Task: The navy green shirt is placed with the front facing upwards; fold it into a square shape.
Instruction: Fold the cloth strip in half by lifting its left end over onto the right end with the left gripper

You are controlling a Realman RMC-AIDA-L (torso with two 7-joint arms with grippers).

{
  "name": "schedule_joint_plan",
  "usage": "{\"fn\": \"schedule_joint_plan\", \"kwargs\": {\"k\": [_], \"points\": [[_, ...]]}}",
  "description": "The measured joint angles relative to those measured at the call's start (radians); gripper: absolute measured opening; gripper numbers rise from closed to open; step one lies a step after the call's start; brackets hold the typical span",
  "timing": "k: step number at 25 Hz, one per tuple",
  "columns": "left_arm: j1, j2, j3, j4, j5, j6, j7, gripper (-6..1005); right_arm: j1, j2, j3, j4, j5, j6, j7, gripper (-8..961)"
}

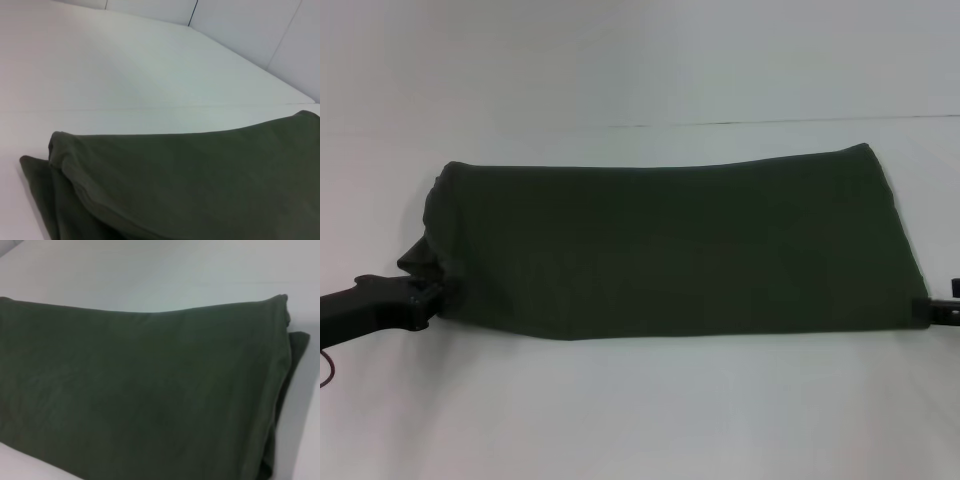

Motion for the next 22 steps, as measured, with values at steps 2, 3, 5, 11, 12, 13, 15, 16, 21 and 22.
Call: {"fn": "schedule_joint_plan", "kwargs": {"k": [2, 3, 5, 11, 12, 13, 15, 16, 21, 22], "points": [[-0.002, 0.000, 0.000, -0.001, 0.000, -0.002, 0.000, 57, 0.007, 0.000, 0.000, 0.020, -0.007, 0.008, 0.000, 918], [-0.003, 0.000, 0.000, -0.001, 0.000, -0.003, 0.000, 57, 0.011, 0.000, 0.000, 0.028, -0.011, 0.012, 0.000, 918], [-0.005, 0.000, 0.000, -0.001, 0.000, -0.004, 0.000, 57, 0.017, 0.003, -0.001, 0.034, -0.021, 0.023, -0.002, 918], [-0.012, 0.000, 0.000, -0.004, -0.001, -0.016, 0.000, 56, 0.034, 0.013, -0.009, 0.042, -0.033, 0.050, -0.003, 917], [-0.015, 0.000, 0.000, -0.007, -0.001, -0.019, 0.000, 56, 0.035, 0.013, -0.014, 0.043, -0.033, 0.051, 0.000, 917], [-0.016, 0.000, 0.000, -0.009, -0.001, -0.019, 0.000, 56, 0.036, 0.012, -0.022, 0.043, -0.033, 0.052, 0.005, 917], [-0.018, 0.000, 0.000, -0.011, -0.001, -0.020, 0.000, 56, 0.036, 0.012, -0.035, 0.043, -0.034, 0.053, 0.013, 917], [-0.018, 0.000, 0.000, -0.011, -0.001, -0.020, 0.000, 56, 0.036, 0.012, -0.040, 0.043, -0.036, 0.055, 0.018, 917], [-0.020, 0.000, 0.000, -0.014, -0.001, -0.020, 0.000, 56, 0.043, 0.016, -0.045, 0.043, -0.064, 0.070, 0.034, 916], [-0.020, 0.000, 0.000, -0.014, -0.001, -0.020, 0.000, 56, 0.045, 0.017, -0.045, 0.043, -0.066, 0.070, 0.034, 916]]}}
